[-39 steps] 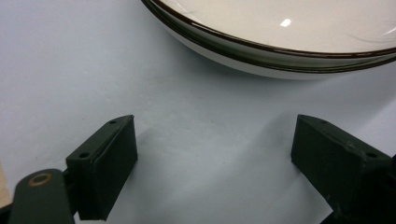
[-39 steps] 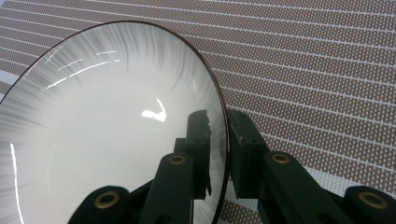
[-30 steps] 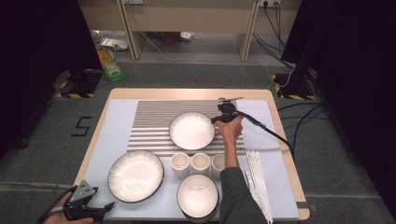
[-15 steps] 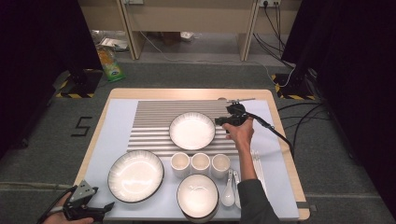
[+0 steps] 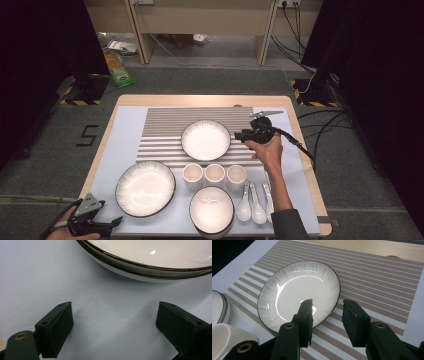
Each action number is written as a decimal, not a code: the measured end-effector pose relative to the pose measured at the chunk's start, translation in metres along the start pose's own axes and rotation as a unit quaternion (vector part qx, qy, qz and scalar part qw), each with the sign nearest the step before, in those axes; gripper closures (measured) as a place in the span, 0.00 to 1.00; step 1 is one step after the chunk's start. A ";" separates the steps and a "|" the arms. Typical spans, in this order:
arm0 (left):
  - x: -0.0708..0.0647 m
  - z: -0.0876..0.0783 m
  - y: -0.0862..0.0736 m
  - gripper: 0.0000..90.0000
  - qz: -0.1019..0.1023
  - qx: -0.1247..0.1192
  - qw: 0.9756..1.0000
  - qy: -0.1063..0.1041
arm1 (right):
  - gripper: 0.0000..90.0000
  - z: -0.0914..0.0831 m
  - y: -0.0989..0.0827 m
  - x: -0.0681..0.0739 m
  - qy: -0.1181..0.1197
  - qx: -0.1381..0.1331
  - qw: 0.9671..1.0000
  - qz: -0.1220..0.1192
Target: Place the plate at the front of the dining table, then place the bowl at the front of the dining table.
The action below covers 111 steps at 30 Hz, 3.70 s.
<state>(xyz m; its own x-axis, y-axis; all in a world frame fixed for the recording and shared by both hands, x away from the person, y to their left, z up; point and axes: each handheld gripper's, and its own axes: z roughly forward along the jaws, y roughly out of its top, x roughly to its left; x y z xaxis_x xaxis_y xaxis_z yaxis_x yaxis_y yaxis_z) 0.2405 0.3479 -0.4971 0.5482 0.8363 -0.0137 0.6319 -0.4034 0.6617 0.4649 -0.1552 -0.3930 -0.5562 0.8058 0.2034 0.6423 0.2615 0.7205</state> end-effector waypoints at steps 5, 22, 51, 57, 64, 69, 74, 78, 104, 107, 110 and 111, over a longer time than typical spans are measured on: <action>0.000 0.000 0.000 0.14 0.000 0.000 1.000 0.000 | 0.57 -0.010 -0.004 0.004 -0.005 -0.005 1.000 -0.001; 0.000 0.000 0.000 0.14 -0.002 -0.002 1.000 0.000 | 0.26 -0.038 -0.022 0.030 0.023 -0.023 0.999 -0.014; 0.000 0.000 0.000 0.14 -0.002 0.001 1.000 0.002 | 0.29 -0.077 -0.062 0.077 0.072 -0.020 0.995 -0.060; 0.000 0.000 0.001 0.14 -0.002 0.001 1.000 0.002 | 0.29 -0.081 -0.066 0.083 0.075 -0.019 0.995 -0.068; 0.000 0.001 0.001 0.14 -0.004 0.002 1.000 0.001 | 0.29 -0.086 -0.068 0.092 0.074 -0.019 0.994 -0.083; 0.000 0.000 0.001 0.14 -0.005 0.005 1.000 0.002 | 0.29 -0.087 -0.070 0.101 0.086 -0.018 0.992 -0.085; 0.000 0.001 0.002 0.14 -0.006 0.006 1.000 0.001 | 0.30 -0.085 -0.075 0.106 0.094 -0.015 0.992 -0.088; -0.001 0.001 0.002 0.13 -0.008 0.006 1.000 0.002 | 0.30 -0.086 -0.077 0.110 0.101 -0.018 0.991 -0.088; -0.001 0.001 0.001 0.13 -0.008 0.003 1.000 0.004 | 0.43 -0.073 -0.089 0.136 0.104 0.012 0.984 -0.143; -0.001 0.001 0.001 0.13 -0.008 0.002 1.000 0.003 | 0.49 -0.072 -0.090 0.137 0.103 0.017 0.983 -0.150; -0.001 0.001 0.001 0.13 -0.007 0.002 1.000 0.003 | 0.52 -0.072 -0.091 0.138 0.104 0.020 0.982 -0.154; -0.001 0.001 0.001 0.13 -0.008 0.001 1.000 0.003 | 0.53 -0.071 -0.091 0.137 0.104 0.020 0.982 -0.156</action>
<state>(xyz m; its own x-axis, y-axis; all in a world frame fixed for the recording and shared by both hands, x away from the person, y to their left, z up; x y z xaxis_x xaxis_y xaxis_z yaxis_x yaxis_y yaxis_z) 0.2413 0.3466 -0.4972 0.5348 0.8448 -0.0189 0.6418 -0.3916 0.6594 0.2924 -0.1062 -0.3836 -0.8218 0.5590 0.1102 0.4412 0.5021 0.7438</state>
